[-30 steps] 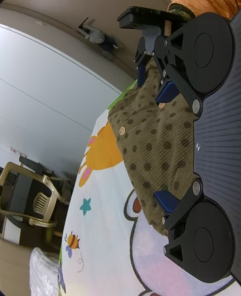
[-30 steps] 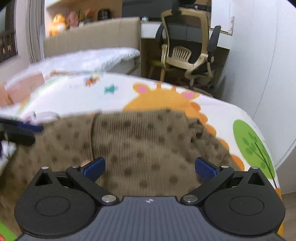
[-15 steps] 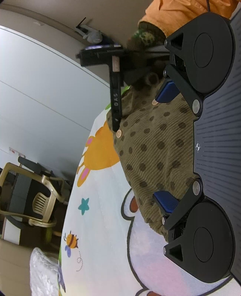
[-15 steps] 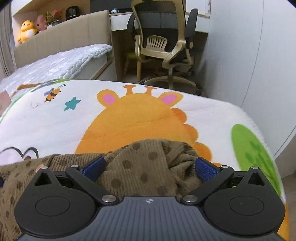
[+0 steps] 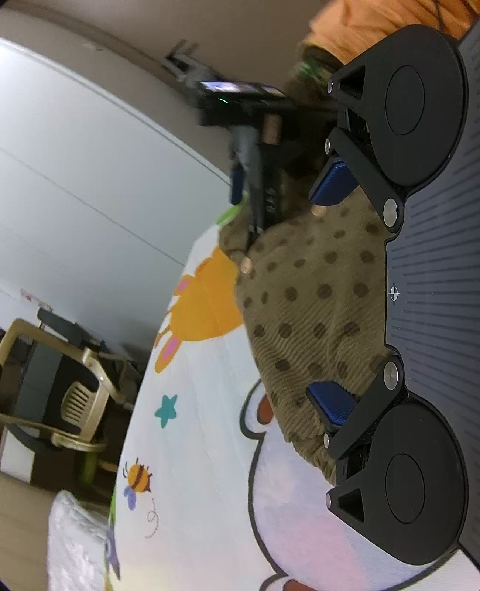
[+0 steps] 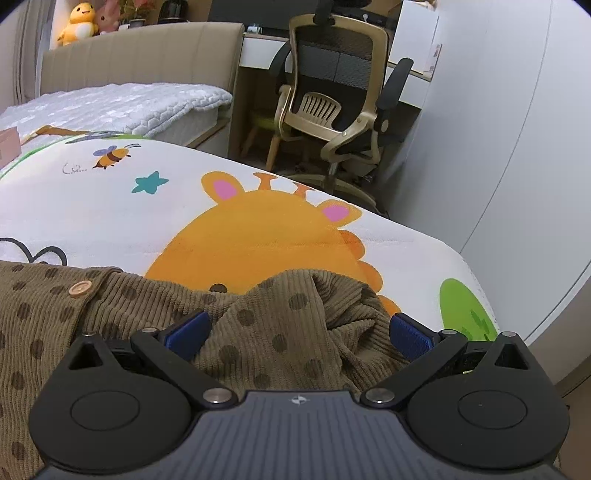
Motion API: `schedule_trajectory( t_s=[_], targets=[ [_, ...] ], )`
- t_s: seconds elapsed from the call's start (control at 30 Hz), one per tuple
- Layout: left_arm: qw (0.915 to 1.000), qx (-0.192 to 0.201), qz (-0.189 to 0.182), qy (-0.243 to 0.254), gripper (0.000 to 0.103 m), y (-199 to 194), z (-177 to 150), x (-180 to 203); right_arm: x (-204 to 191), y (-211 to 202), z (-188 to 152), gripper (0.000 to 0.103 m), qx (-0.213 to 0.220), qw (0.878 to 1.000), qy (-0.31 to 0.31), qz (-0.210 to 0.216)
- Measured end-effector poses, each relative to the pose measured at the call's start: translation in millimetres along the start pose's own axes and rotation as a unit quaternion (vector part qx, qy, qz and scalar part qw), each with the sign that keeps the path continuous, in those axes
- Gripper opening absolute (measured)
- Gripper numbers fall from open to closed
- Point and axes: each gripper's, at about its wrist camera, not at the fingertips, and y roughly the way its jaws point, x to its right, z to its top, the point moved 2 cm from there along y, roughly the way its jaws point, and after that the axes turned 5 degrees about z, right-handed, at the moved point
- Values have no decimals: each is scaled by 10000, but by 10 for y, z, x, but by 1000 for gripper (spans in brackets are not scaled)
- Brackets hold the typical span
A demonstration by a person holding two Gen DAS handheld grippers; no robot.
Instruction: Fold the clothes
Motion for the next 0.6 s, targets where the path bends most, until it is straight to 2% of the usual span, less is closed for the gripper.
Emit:
schedule_trajectory(
  t_s=[0.07, 0.13, 0.3, 0.43, 0.53, 0.6],
  targets=[
    [9996, 142, -258, 44, 103, -78, 37, 59, 3, 0, -11, 103, 40, 10000, 18, 11],
    [9990, 219, -367, 108, 103, -96, 65, 105, 1, -4, -25, 103, 92, 10000, 22, 9],
    [9995, -134, -109, -276, 103, 153, -13, -62, 132, 16, -71, 103, 100, 9983, 411, 405],
    [9989, -68, -191, -419, 103, 171, -62, -126, 526, 106, -139, 103, -89, 9785, 1514, 1401],
    [9995, -83, -134, -281, 103, 176, -77, -94, 472, 51, -166, 103, -82, 9817, 1413, 1270],
    [9998, -76, -89, -180, 103, 173, -91, -75, 384, -73, -153, 103, 45, 9868, 1242, 1034]
  ],
)
